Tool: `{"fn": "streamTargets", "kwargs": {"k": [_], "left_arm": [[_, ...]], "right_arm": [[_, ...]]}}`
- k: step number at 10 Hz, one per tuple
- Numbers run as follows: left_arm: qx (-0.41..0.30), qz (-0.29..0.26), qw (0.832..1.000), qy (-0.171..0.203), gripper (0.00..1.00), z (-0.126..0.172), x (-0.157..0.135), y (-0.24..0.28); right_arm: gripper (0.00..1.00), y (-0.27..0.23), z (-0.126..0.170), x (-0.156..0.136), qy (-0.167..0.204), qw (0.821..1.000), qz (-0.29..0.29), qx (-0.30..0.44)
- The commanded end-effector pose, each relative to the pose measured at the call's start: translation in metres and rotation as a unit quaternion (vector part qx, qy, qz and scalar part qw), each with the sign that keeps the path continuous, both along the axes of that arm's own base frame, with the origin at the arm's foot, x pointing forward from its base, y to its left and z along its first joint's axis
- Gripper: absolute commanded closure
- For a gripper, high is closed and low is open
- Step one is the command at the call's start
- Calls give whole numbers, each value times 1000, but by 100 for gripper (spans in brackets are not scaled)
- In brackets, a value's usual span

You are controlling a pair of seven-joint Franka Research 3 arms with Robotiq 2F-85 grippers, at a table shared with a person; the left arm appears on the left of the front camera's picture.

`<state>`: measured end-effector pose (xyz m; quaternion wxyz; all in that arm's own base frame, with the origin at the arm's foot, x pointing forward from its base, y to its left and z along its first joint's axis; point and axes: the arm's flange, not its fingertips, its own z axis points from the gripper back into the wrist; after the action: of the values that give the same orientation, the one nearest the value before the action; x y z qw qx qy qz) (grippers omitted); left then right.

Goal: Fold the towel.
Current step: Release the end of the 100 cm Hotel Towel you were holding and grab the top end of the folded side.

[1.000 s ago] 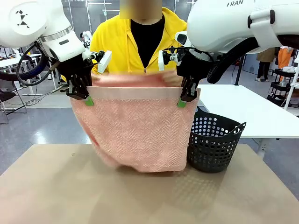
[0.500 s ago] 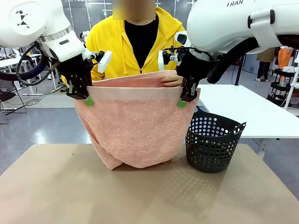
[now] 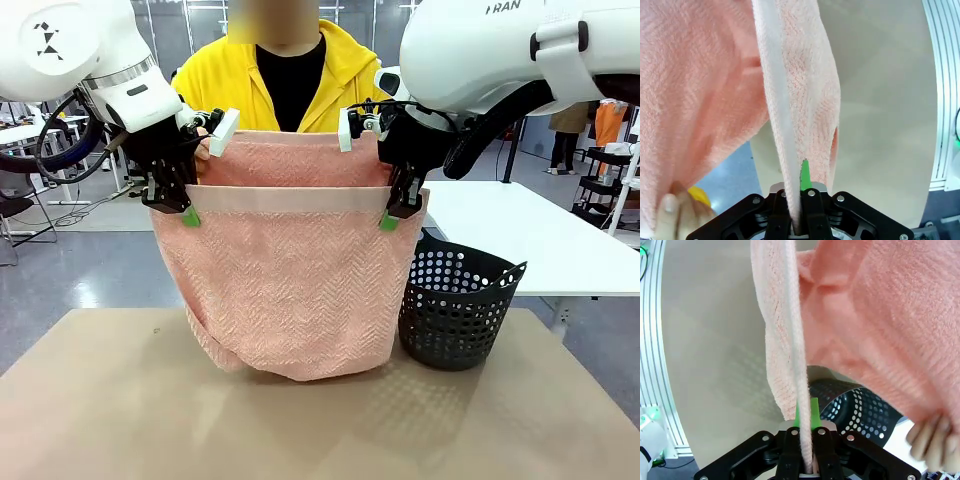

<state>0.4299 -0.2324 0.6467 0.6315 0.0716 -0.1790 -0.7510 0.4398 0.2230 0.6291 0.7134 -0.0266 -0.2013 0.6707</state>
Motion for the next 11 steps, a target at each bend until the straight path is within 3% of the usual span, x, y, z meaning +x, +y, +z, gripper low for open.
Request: {"fn": "streamTargets", "kwargs": {"k": [1,11], "left_arm": [[2,0,1000,-2,100,1,1,1],[2,0,1000,-2,100,1,1,1]], "right_arm": [[100,-1,-1,1,0,1000,0,-1],[100,-1,-1,1,0,1000,0,-1]]}}
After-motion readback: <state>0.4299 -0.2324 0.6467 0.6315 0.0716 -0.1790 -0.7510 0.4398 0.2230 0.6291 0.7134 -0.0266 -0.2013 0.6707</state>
